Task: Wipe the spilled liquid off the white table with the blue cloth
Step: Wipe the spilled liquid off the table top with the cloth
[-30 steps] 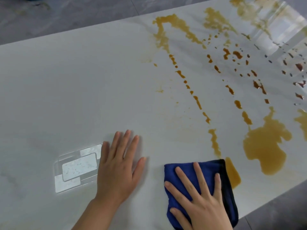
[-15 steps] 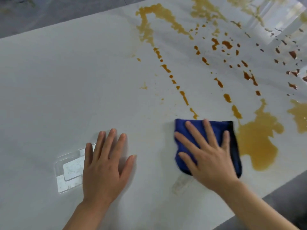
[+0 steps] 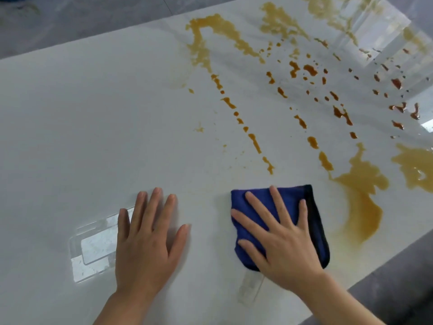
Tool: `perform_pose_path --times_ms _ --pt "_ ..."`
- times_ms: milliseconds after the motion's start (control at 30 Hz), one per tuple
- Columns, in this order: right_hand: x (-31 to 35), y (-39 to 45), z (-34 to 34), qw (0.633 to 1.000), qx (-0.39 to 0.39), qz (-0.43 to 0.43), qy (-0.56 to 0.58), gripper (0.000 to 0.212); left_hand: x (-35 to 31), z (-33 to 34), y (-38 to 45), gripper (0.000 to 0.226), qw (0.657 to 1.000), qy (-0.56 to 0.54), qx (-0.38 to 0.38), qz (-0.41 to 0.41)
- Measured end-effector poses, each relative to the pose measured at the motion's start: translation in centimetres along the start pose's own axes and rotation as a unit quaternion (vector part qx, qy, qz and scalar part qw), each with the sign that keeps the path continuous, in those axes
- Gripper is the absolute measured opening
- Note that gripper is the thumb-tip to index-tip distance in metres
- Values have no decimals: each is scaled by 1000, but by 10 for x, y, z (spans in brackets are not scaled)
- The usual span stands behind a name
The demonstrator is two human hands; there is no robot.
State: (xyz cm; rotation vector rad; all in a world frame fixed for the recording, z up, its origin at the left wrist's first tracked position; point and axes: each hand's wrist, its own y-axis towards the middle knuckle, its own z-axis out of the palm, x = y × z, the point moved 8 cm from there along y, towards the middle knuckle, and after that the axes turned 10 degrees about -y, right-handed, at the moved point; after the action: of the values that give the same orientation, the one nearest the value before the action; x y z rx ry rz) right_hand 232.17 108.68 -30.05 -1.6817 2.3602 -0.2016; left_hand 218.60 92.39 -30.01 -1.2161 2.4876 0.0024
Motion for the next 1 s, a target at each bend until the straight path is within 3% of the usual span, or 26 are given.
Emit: perform_pose_path --times_ms 133,233,367,500,667,833,900,1000 --pt "-91 -2 17 987 23 159 14 54 0 -1 0 70 1000 -10 -5 -5" --pt "-108 -44 28 976 56 208 37 59 0 0 0 71 1000 -8 0 -3" --pt "-49 -64 24 992 67 100 44 55 -2 -1 0 72 1000 -14 -5 -5" --pt "-37 -14 12 999 30 -5 26 52 -6 -3 2 71 1000 -19 -21 1" --pt "-112 50 4 999 12 51 -11 53 -5 -4 1 70 999 -21 -28 -5" --pt "-156 1 20 988 20 149 29 55 -3 -2 1 70 1000 -20 -20 -9" --pt "-137 -25 22 989 44 134 49 58 -3 -1 0 69 999 -28 -22 -11" --pt "-90 -40 22 998 57 17 26 55 -3 -1 1 68 999 -29 -20 -9"
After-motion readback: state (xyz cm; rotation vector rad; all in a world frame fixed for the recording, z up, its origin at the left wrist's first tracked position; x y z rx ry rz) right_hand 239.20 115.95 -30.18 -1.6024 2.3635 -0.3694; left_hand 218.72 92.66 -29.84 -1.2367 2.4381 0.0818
